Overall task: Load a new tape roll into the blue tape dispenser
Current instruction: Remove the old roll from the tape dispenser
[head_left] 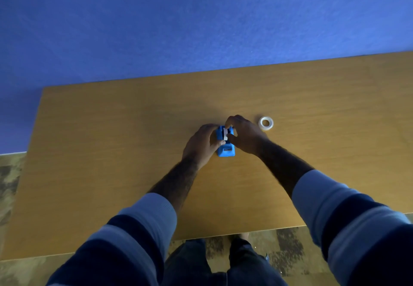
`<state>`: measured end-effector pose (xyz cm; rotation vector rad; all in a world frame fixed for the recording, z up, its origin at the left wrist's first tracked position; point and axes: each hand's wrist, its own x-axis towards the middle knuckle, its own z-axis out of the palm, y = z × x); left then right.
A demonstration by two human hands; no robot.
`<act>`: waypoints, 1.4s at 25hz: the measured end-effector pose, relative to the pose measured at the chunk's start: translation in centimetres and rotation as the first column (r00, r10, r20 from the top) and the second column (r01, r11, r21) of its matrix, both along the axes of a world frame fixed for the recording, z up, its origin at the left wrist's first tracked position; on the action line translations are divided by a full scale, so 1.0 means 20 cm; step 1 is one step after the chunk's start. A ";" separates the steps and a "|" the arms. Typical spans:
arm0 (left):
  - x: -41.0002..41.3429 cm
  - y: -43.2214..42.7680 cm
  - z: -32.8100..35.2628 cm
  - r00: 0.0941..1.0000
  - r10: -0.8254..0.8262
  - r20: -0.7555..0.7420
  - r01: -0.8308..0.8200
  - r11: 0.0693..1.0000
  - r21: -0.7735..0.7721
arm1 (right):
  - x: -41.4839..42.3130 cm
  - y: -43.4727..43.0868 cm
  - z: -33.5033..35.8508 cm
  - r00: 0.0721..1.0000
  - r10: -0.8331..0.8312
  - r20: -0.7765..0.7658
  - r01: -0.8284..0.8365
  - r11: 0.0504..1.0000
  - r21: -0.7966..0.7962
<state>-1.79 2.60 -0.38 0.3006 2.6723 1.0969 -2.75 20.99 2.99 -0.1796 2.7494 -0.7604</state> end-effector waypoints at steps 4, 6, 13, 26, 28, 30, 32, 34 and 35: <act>-0.02 0.03 0.01 0.999 0.023 0.024 -0.024 0.999 0.033 | 0.00 0.01 -0.01 1.000 -0.016 0.015 0.016 1.000 -0.020; -0.03 0.05 0.01 0.998 0.037 0.048 -0.039 0.997 0.060 | 0.01 0.02 -0.01 1.000 -0.005 0.016 0.006 1.000 -0.030; -0.03 0.01 -0.01 0.985 0.003 0.172 -0.042 0.973 0.226 | 0.03 0.00 -0.04 0.997 0.073 -0.028 -0.072 0.996 0.055; -0.01 0.04 0.03 0.985 0.041 0.169 -0.087 0.957 0.276 | -0.01 -0.03 -0.01 0.997 0.049 -0.056 -0.046 0.998 0.046; -0.01 0.06 0.04 0.987 0.075 0.140 -0.108 0.964 0.243 | -0.01 -0.03 0.00 0.997 0.053 -0.049 -0.051 0.998 0.033; -0.01 0.08 0.05 0.990 0.095 0.106 -0.115 0.973 0.201 | -0.02 -0.02 0.01 0.998 0.044 -0.043 -0.044 0.999 0.005; 0.00 0.10 0.07 0.989 0.136 0.062 -0.146 0.970 0.193 | -0.02 -0.01 0.03 0.998 0.023 -0.056 -0.025 0.999 -0.029; 0.00 0.11 0.09 0.978 0.198 0.062 -0.207 0.950 0.234 | -0.02 -0.02 0.06 0.997 -0.003 -0.074 -0.001 0.999 -0.052; 0.00 0.12 0.11 0.971 0.222 0.083 -0.236 0.936 0.261 | -0.03 -0.02 0.07 0.997 -0.013 -0.082 0.009 0.998 -0.058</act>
